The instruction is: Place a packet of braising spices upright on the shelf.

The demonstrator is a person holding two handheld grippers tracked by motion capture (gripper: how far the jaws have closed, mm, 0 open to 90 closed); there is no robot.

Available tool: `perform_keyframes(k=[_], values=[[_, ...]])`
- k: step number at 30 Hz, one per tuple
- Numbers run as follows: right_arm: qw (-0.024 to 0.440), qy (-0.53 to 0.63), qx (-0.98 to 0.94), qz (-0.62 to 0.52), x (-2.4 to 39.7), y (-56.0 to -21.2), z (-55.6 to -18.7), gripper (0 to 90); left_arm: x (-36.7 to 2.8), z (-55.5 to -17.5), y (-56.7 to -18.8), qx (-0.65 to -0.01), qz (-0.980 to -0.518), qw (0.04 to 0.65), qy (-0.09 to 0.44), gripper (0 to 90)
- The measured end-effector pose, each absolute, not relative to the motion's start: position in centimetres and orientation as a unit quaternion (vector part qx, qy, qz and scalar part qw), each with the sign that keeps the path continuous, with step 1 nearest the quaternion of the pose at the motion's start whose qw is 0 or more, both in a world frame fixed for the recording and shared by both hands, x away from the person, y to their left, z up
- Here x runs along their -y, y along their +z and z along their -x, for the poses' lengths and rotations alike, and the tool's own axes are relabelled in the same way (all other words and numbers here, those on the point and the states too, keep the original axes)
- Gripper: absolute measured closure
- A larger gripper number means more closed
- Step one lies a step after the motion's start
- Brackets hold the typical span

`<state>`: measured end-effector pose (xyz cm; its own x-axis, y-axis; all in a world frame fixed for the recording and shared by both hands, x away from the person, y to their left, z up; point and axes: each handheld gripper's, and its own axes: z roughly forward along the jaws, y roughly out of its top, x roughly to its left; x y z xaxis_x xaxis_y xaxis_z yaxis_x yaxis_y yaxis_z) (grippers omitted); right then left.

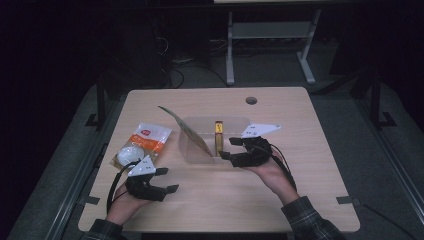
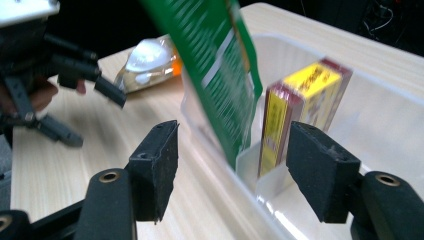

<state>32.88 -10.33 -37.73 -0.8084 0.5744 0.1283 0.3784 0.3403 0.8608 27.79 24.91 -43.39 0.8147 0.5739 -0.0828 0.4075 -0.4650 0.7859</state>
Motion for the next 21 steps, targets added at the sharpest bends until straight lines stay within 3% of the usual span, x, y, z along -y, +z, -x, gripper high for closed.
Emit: perform_keyframes(k=[21], values=[[0.067,0.458,-0.838,-0.289,13.8,-42.6,-27.4,31.1,-27.2,-28.6,-42.8,-0.323,-0.84,0.416,0.134,25.7]])
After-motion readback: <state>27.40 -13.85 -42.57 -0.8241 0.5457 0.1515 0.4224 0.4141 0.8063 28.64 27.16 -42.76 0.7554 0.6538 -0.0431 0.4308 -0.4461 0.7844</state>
